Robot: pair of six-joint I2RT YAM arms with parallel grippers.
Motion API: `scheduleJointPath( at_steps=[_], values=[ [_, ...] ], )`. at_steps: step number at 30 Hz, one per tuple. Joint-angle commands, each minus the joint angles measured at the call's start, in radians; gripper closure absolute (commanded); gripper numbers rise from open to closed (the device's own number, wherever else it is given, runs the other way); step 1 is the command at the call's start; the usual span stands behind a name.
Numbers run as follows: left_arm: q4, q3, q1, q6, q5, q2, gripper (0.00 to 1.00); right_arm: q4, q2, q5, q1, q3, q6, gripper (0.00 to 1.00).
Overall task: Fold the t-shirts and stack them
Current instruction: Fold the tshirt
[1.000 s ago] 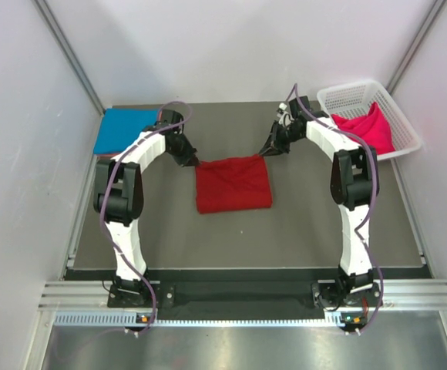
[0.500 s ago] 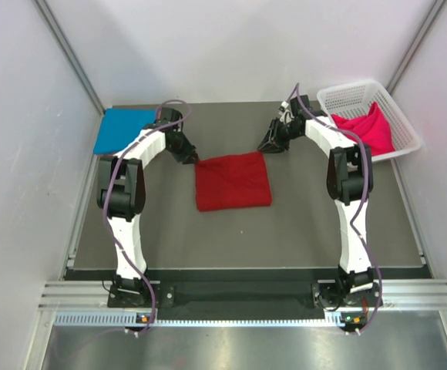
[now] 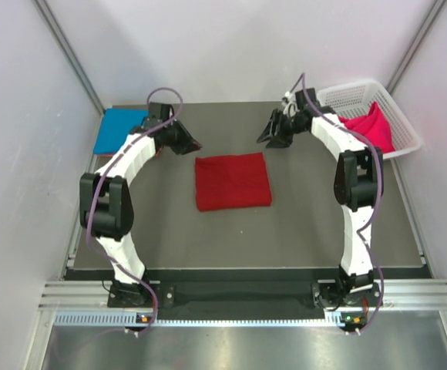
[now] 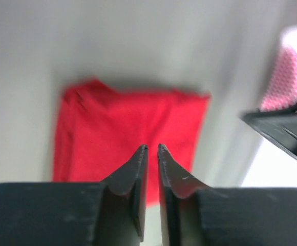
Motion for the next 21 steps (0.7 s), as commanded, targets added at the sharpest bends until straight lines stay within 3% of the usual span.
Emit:
scheduleJointPath(
  at_steps=[1,4,5,8,21],
  values=[
    [0.279,-0.152,-0.043,-0.098,0.170,-0.073,0.86,0.168,-0.093,-0.089,0.080,-0.137,0.041,0.51],
    [0.383,-0.229,-0.074,-0.136,0.197,-0.058,0.91,0.343,-0.082,-0.153,0.122,-0.202,0.123,0.70],
    [0.428,-0.240,-0.077,-0.145,0.200,-0.029,0.96,0.389,-0.075,-0.179,0.132,-0.216,0.179,0.82],
    [0.527,-0.240,-0.078,-0.179,0.236,0.050,0.99,0.484,-0.018,-0.207,0.139,-0.221,0.236,0.91],
    [0.565,-0.097,0.032,-0.089,0.253,0.308,1.00,0.648,0.177,-0.200,0.064,-0.195,0.296,0.95]
  ],
)
